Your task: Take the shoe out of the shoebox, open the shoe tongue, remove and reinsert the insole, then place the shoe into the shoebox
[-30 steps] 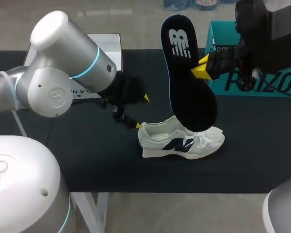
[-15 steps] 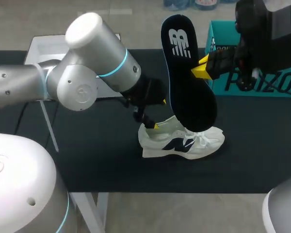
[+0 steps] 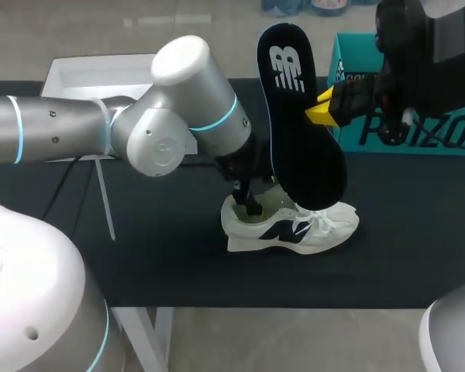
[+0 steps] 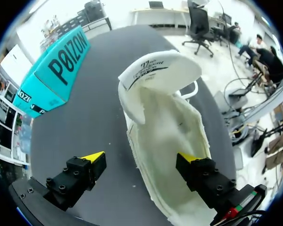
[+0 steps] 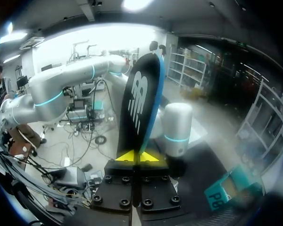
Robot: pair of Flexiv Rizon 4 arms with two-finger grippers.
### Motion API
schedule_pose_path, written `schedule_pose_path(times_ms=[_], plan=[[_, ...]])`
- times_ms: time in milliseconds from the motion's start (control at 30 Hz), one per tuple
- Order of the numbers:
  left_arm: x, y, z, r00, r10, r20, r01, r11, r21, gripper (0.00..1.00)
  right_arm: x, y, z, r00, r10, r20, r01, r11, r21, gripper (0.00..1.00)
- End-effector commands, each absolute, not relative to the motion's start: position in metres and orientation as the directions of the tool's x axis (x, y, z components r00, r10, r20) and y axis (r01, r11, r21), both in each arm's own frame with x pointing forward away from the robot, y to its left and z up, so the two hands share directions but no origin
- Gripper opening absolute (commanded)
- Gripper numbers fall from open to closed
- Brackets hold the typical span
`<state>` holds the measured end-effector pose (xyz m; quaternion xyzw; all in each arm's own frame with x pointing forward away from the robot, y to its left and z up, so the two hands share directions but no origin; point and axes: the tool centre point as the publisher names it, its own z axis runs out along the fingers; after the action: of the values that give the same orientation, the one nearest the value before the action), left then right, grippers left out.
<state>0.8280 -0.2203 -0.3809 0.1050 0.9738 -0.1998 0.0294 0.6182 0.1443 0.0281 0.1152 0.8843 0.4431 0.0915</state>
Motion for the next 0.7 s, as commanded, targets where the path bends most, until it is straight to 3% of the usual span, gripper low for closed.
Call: schedule_pose_path(times_ms=[33,267,300,333,400,433,700], plan=[[0.828,-0.217,-0.385,-0.979,0.179,-0.099,0.204,0.902,-0.382,1.00,0.621,0.147,0.029,-0.957,0.284,-0.057,0.125,0.584,0.802,0.00],[0.829,-0.212,-0.389,-0.983,0.162,-0.088,0.184,0.908,-0.376,1.00,0.621,0.147,0.029,-0.957,0.284,-0.057,0.125,0.584,0.802,0.00],[0.830,-0.212,-0.390,-0.983,0.161,-0.087,0.182,0.907,-0.379,0.74,0.621,0.147,0.029,-0.957,0.284,-0.057,0.125,0.584,0.802,0.00],[0.830,-0.212,-0.391,-0.983,0.161,-0.090,0.183,0.906,-0.381,0.36,0.621,0.147,0.029,-0.957,0.284,-0.057,0.125,0.584,0.802,0.00],[0.830,-0.212,-0.391,-0.983,0.158,-0.092,0.181,0.906,-0.383,0.09,0.621,0.147,0.029,-0.957,0.284,-0.057,0.125,0.584,0.802,0.00],[0.831,-0.213,-0.391,-0.983,0.156,-0.096,0.181,0.904,-0.387,0.01,0.621,0.147,0.029,-0.957,0.284,-0.057,0.125,0.584,0.802,0.00],[0.832,-0.215,-0.397,-0.982,0.159,-0.100,0.186,0.904,-0.386,0.00,0.621,0.147,0.029,-0.957,0.284,-0.057,0.125,0.584,0.802,0.00]])
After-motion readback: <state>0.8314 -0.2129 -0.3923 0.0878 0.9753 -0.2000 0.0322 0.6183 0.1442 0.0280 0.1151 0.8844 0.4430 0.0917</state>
